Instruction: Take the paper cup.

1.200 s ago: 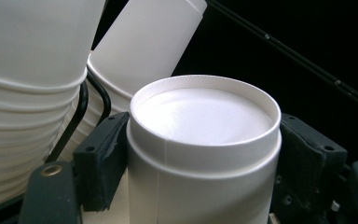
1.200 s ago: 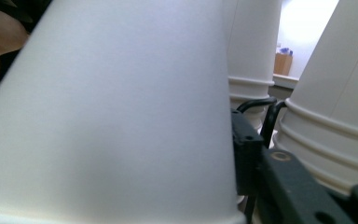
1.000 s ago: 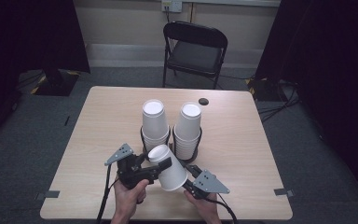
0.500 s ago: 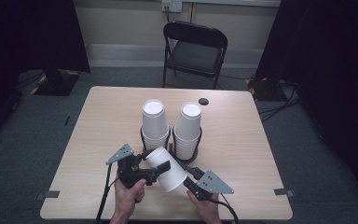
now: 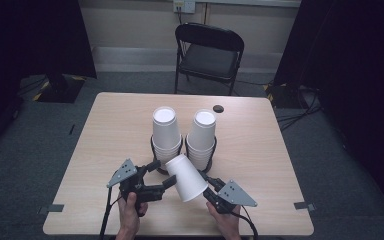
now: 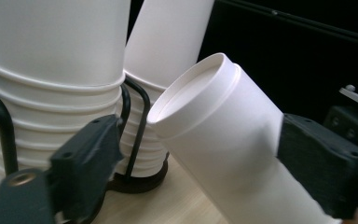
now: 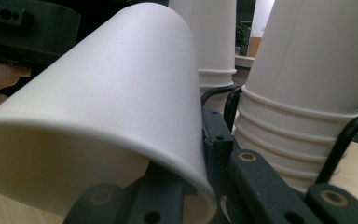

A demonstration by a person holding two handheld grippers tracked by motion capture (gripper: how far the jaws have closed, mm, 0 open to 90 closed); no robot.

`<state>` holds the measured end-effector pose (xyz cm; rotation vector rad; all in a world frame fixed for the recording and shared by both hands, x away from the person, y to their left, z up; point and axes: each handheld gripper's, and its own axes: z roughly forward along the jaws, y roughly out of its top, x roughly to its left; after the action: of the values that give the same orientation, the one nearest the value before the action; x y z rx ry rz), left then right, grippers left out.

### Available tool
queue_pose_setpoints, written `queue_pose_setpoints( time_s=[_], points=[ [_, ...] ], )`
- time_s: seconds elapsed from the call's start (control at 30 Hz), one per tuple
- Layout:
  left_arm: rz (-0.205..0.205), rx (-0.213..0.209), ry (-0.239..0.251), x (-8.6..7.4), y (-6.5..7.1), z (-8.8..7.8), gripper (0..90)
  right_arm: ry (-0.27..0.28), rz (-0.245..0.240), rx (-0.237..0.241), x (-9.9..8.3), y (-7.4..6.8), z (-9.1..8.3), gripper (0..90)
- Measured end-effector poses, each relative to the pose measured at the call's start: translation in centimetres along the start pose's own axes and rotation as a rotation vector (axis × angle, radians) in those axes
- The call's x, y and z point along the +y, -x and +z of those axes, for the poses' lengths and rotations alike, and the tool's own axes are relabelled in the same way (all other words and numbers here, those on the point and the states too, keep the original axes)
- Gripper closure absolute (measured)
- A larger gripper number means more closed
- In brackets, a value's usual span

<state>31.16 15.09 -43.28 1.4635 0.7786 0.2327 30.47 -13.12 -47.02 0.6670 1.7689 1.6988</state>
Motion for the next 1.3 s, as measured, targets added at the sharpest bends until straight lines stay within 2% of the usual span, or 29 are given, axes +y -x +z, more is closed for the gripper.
queue_pose_setpoints(
  time_s=[0.03, 0.1, 0.17, 0.23, 0.27, 0.33, 0.37, 0.43, 0.5, 0.57, 0.6, 0.67, 0.77, 0.93, 1.0, 1.03, 1.07, 1.17, 1.23, 1.3],
  points=[
    [0.007, 0.003, 0.004, 0.0, 0.0, -0.1, 14.2, -0.004, 0.004, -0.002, 0.0, 0.1, -0.1, 86.3],
    [0.014, 0.036, -0.002, 0.1, -0.1, -0.2, 16.4, -0.017, 0.016, -0.007, 0.1, 0.2, -0.3, 86.3],
    [0.03, 0.047, 0.019, 0.0, -0.2, -0.4, 16.1, -0.025, 0.021, -0.01, 0.0, 0.3, -0.4, 86.3],
    [0.053, 0.059, 0.039, 0.0, -0.6, -0.8, 15.3, -0.042, 0.029, -0.01, 0.0, 0.4, -0.5, 86.3],
    [0.065, 0.083, 0.048, 0.0, -0.7, -1.0, 15.3, -0.048, 0.029, -0.011, 0.0, 0.4, -0.5, 86.3],
    [0.098, 0.098, 0.041, 0.0, -0.8, -1.3, 15.4, -0.065, 0.021, -0.005, 0.0, 0.4, -0.7, 86.3],
    [0.097, 0.091, 0.042, 0.0, -0.9, -1.3, 15.4, -0.077, 0.021, -0.006, 0.1, 0.4, -0.7, 86.3],
    [0.082, 0.003, 0.055, 0.1, -1.1, -1.6, 15.9, -0.092, 0.026, -0.004, 0.1, 0.4, -0.8, 86.3],
    [0.105, 0.031, 0.062, 0.1, -0.8, -1.8, 16.0, -0.118, 0.033, -0.007, 0.1, 0.5, -0.8, 86.2],
    [0.134, 0.05, 0.053, 0.1, -0.6, -1.9, 17.5, -0.14, 0.042, -0.003, 0.1, 0.5, -0.8, 86.2],
    [0.162, 0.059, 0.043, 0.1, -0.6, -2.0, 17.6, -0.149, 0.047, 0.003, 0.0, 0.6, -0.7, 86.2],
    [0.197, 0.073, 0.025, -0.1, -0.4, -2.0, 18.0, -0.188, 0.055, 0.012, 0.0, 0.7, -0.7, 86.2],
    [0.23, 0.063, -0.002, -0.4, -0.4, -1.9, 18.4, -0.227, 0.065, 0.026, 0.1, 1.0, -0.7, 86.2],
    [0.291, 0.073, -0.066, -0.8, 0.1, -1.4, 19.8, -0.287, 0.077, 0.049, 0.6, 1.8, -0.7, 86.3],
    [0.31, 0.11, -0.089, -0.9, 0.4, -1.1, 18.9, -0.306, 0.08, 0.056, 0.8, 2.0, -0.7, 86.2],
    [0.305, 0.128, -0.099, -1.0, 0.5, -1.0, 14.9, -0.316, 0.082, 0.065, 0.8, 2.2, -0.7, 86.2],
    [0.304, 0.143, -0.109, -1.1, 0.6, -0.9, 16.5, -0.325, 0.085, 0.075, 0.9, 2.3, -0.7, 86.2],
    [0.313, 0.128, -0.124, -1.1, 0.7, -0.8, 15.7, -0.361, 0.079, 0.103, 1.2, 2.5, -0.6, 86.2],
    [0.338, 0.111, -0.127, -1.1, 1.0, -0.8, 15.4, -0.38, 0.09, 0.117, 1.3, 2.7, -0.6, 86.2],
    [0.371, 0.119, -0.143, -1.0, 1.3, -0.7, 15.5, -0.399, 0.1, 0.133, 1.4, 2.9, -0.5, 86.2]
  ],
)
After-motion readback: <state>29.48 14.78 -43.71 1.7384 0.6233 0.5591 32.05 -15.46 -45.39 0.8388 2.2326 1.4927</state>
